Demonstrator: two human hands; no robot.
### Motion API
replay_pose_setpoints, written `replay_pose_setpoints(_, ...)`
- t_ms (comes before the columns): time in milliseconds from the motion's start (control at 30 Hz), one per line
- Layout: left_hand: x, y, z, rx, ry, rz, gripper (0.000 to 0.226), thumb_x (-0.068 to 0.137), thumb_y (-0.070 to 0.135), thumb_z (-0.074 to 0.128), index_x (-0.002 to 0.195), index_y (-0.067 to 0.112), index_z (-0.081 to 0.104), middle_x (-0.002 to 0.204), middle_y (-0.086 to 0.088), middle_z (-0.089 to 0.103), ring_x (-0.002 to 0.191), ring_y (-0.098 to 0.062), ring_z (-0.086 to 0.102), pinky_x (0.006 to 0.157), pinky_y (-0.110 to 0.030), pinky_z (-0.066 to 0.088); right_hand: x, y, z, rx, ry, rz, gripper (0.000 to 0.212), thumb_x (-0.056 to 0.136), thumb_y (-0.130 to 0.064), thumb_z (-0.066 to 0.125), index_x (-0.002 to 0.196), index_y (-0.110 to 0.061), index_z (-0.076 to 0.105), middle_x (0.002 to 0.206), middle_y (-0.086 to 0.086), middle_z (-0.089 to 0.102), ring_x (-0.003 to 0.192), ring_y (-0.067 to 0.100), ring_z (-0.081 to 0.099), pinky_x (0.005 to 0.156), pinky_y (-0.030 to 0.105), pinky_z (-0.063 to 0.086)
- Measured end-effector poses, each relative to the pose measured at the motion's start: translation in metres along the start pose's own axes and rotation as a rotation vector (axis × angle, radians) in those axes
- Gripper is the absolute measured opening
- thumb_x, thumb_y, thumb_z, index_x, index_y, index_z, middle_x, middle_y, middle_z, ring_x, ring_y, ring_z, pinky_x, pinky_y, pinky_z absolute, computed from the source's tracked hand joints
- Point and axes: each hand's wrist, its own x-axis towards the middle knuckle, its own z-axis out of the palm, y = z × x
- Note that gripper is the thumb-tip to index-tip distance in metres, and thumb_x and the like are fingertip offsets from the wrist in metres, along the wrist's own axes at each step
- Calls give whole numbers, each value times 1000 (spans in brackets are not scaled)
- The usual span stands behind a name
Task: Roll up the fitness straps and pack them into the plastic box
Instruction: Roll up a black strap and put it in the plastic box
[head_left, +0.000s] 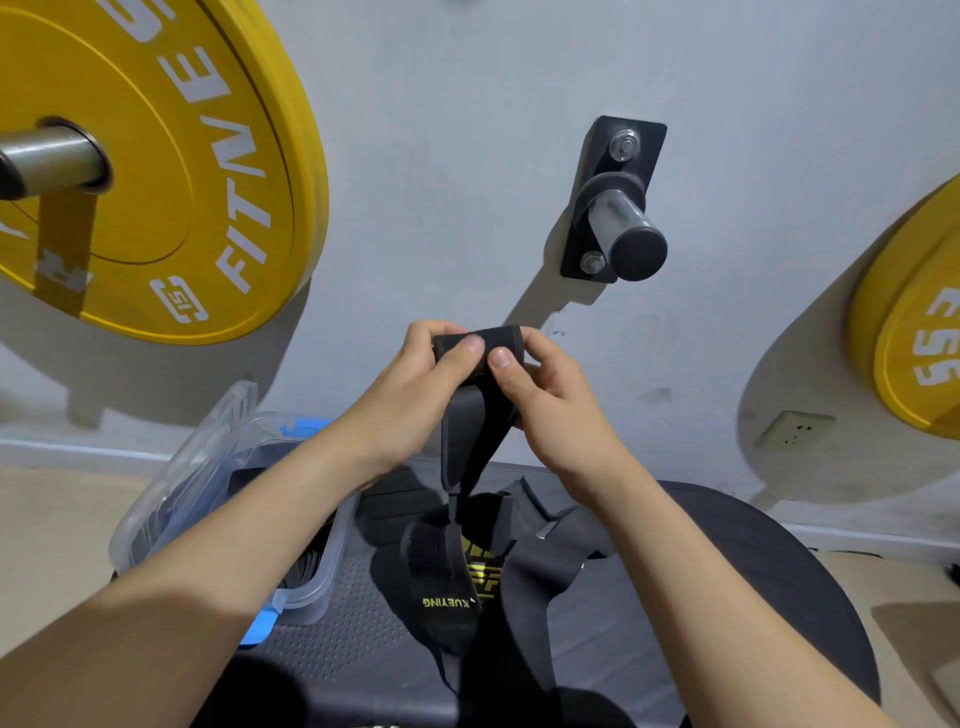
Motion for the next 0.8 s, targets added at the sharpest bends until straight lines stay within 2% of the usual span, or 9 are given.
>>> replay_pose_setpoints(67,-1,0,-2,114,-20,9,36,109,56,50,127,28,61,119,3,76,118,-14,71,105,-43,57,0,1,1,-30,-2,-23,18,112,-14,54,128,-13,63,114,23,76,105,36,75,95,55,60)
replay_pose_setpoints(167,-3,-4,-8,272,15,28,29,111,48,50,128,25,56,120,3,71,115,-15,69,102,-50,56,-1,2,2,-61,-7,26,23,110,-19,59,131,-28,61,102,38,69,83,34,67,78,52,56)
replay_pose_setpoints(233,-2,-6,-10,311,27,71,21,112,43,50,127,28,50,115,6,68,107,-6,67,95,-40,57,-1,3,2,-40,-3,130,30,108,-22,63,136,-32,56,96,29,74,83,32,72,77,51,58)
replay_pose_setpoints(300,-2,-6,-10,335,33,109,16,113,39,51,127,31,46,107,11,64,89,8,62,79,-22,50,0,4,2,-35,-33,240,36,105,-20,68,139,-24,56,104,16,80,93,33,79,86,57,64)
replay_pose_setpoints(367,-1,-8,-9,354,55,129,16,113,38,51,127,34,45,104,13,62,76,12,57,67,-11,43,-1,7,0,-95,-112,311,33,100,-13,73,132,-12,65,106,15,80,100,35,78,98,60,61)
replay_pose_setpoints(500,0,-12,-6,338,88,122,16,113,40,51,127,38,45,111,11,65,79,8,59,74,-29,46,-2,17,-8,-137,-253,365,26,92,3,77,117,-2,76,113,16,81,109,32,78,103,45,61)
replay_pose_setpoints(600,1,-8,-6,253,136,149,18,113,39,52,129,38,45,118,6,64,98,-7,66,81,-43,58,-1,31,-6,-265,-308,417,37,85,-6,88,117,-13,72,102,0,83,98,13,78,93,31,61)
replay_pose_setpoints(700,2,-3,-9,193,162,116,21,113,36,52,132,34,45,123,-1,63,112,-26,67,90,-61,61,-1,51,3,-280,-234,473,69,77,-18,95,134,-19,57,114,6,81,108,22,78,101,44,61)
replay_pose_setpoints(800,2,-4,-10,187,191,96,23,113,37,52,134,33,44,125,-1,64,113,-23,67,92,-59,61,0,62,7,-419,-188,396,77,78,-23,92,140,-21,46,129,4,70,118,23,70,105,49,57)
